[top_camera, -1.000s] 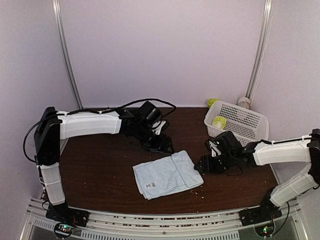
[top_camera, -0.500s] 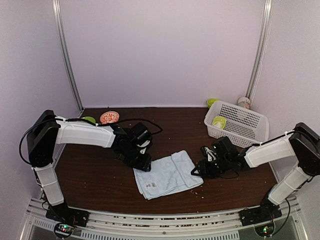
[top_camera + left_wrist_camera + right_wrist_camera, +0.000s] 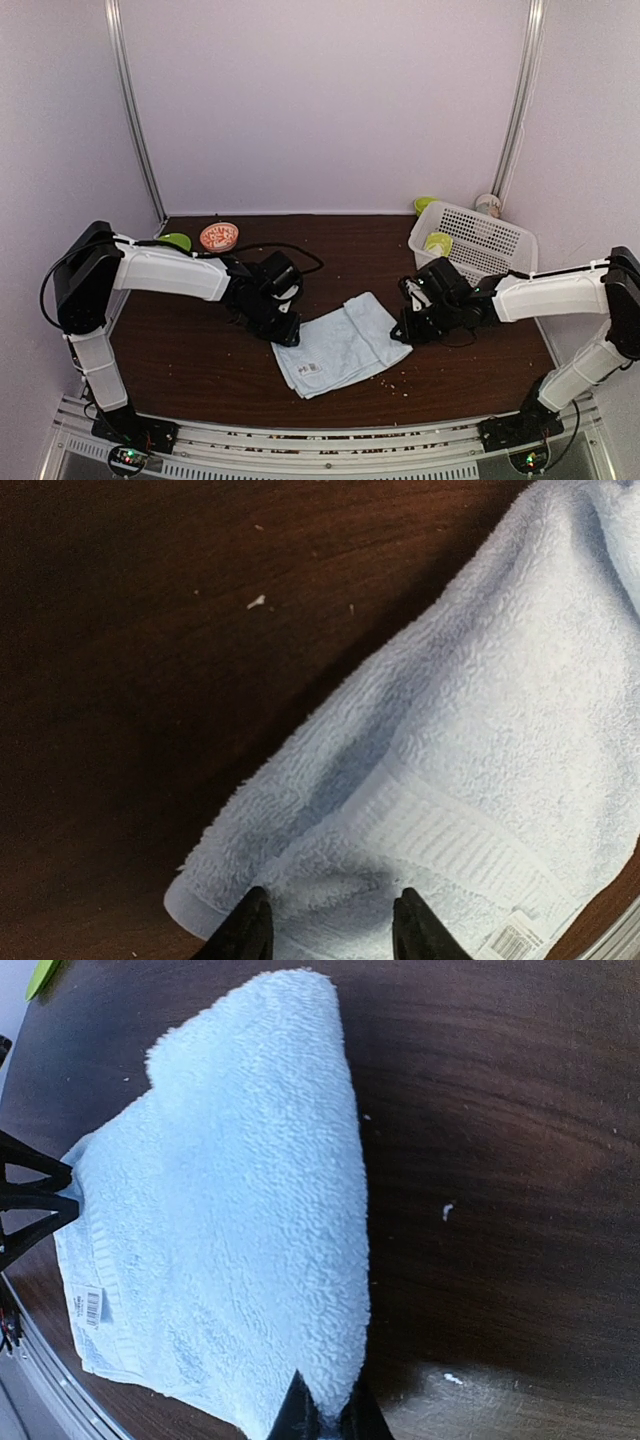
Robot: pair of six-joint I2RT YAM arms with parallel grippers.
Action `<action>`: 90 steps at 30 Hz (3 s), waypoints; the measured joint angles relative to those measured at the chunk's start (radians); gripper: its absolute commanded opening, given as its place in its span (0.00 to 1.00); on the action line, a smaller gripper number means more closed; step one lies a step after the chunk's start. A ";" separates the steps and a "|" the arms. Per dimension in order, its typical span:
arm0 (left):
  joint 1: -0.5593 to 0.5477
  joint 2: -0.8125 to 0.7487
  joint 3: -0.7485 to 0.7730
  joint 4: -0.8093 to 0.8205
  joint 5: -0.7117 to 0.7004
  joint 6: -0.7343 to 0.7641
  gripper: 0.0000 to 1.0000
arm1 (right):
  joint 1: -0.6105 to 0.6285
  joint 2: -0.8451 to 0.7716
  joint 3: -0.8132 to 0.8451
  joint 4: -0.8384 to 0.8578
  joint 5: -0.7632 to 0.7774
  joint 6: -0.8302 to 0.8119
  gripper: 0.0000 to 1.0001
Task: Roll the towels
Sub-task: Roll the towel at the center of the board.
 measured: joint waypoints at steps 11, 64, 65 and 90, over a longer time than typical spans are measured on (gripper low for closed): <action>0.000 -0.001 -0.043 0.088 0.051 -0.015 0.40 | 0.230 0.163 0.270 -0.303 0.409 -0.026 0.00; -0.002 -0.168 -0.153 0.114 0.099 -0.056 0.40 | 0.383 0.307 0.264 0.027 0.068 -0.067 0.57; -0.002 -0.185 -0.153 0.113 0.099 -0.060 0.40 | 0.377 0.307 0.257 0.044 0.053 -0.061 0.58; 0.021 0.023 0.026 0.323 0.256 -0.137 0.29 | 0.343 0.291 0.192 0.170 -0.022 -0.021 0.61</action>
